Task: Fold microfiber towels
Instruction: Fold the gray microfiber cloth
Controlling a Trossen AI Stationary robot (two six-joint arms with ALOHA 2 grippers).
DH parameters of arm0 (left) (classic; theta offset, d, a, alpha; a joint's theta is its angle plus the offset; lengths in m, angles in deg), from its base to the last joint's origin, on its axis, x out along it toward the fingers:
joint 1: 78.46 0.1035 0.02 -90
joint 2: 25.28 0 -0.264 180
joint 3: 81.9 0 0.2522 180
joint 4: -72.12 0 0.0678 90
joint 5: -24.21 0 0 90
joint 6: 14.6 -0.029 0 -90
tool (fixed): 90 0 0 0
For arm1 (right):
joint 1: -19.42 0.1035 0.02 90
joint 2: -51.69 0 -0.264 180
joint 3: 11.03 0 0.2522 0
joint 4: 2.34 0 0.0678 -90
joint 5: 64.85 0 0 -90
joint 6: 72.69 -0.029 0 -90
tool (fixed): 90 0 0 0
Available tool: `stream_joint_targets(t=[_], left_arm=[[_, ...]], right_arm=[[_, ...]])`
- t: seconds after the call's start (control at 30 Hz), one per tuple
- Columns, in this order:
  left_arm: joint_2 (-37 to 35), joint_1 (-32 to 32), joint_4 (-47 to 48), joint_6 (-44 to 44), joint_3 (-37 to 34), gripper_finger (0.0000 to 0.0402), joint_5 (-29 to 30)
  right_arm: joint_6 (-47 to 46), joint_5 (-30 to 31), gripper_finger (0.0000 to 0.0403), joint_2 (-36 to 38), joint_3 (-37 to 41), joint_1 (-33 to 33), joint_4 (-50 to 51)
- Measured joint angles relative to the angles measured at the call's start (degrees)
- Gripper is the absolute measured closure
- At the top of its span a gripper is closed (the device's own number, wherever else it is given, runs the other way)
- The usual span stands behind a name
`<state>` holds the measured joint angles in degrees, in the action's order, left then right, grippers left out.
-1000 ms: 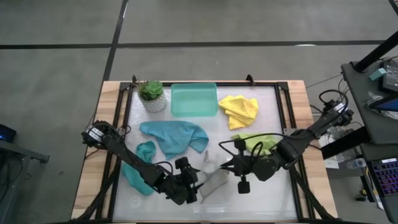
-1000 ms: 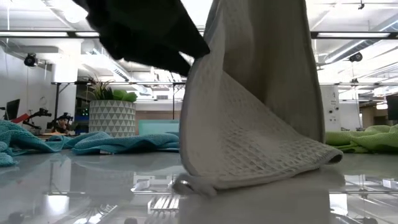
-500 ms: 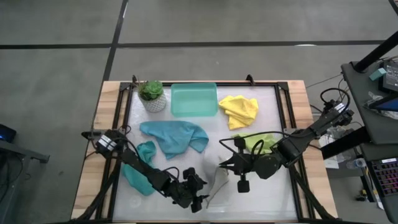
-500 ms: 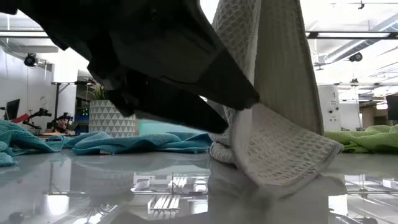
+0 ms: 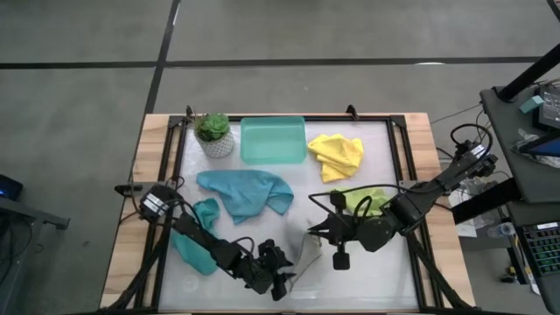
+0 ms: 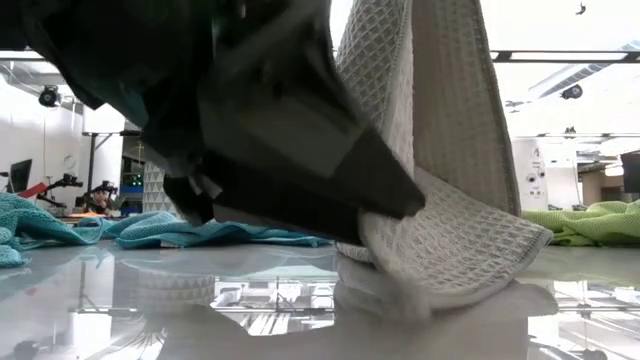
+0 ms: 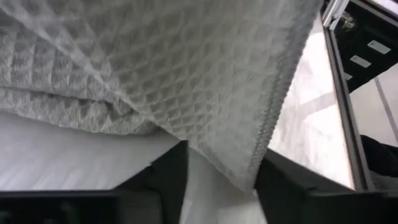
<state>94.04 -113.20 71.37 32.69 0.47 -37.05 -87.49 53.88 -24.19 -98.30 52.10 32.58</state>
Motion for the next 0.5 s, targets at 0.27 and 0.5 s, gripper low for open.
stream_joint_targets(t=[0.27, 0.5], left_arm=[[-3.6, 0.2, 4.8, -5.6, -0.1, 0.0398, -2.9], [-21.7, 0.3, 24.5, -9.6, -0.1, 0.0401, -6.1]], right_arm=[[-0.2, -0.3, 0.0394, 0.4, -0.2, 0.1, 0.9], [0.6, -2.3, 0.0394, 2.1, -7.1, 1.3, 14.1]])
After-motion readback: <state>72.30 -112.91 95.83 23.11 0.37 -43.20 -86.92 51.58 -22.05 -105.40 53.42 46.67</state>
